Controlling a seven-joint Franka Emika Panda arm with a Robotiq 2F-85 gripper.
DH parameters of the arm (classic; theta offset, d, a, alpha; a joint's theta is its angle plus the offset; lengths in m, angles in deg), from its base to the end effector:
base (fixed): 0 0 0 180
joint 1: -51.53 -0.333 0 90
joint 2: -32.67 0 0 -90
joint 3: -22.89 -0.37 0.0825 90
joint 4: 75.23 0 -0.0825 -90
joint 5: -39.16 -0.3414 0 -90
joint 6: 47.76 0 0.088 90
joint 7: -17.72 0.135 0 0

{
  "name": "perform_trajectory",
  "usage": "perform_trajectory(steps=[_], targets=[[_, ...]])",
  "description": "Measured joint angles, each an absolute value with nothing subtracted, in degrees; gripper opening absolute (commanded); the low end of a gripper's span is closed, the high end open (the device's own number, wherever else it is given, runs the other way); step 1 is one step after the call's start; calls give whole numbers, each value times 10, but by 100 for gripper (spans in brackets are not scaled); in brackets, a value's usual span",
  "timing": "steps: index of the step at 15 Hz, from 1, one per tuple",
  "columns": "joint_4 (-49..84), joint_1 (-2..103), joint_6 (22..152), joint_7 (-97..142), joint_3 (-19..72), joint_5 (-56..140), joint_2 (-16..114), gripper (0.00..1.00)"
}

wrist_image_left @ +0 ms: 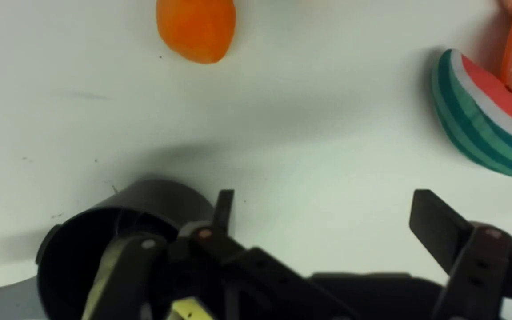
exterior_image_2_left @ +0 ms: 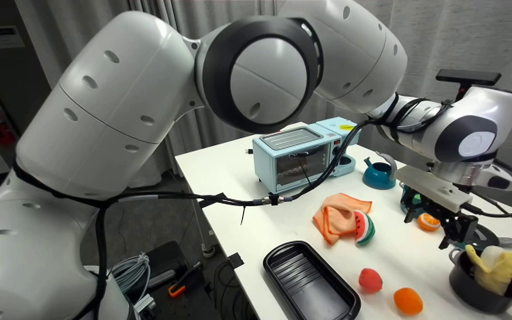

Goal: Put the banana plush toy in the black pot then put the strawberry plush toy on the black tray

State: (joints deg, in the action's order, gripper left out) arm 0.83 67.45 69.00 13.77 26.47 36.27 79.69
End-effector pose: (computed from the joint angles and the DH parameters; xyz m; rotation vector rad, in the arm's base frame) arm 0.6938 -0.2293 0.2645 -3.0876 0.4339 0.1670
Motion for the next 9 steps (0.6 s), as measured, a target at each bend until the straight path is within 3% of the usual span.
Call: perform_trajectory(steps=[9], targets=[[120, 653, 695, 133, 264, 365, 771, 100]])
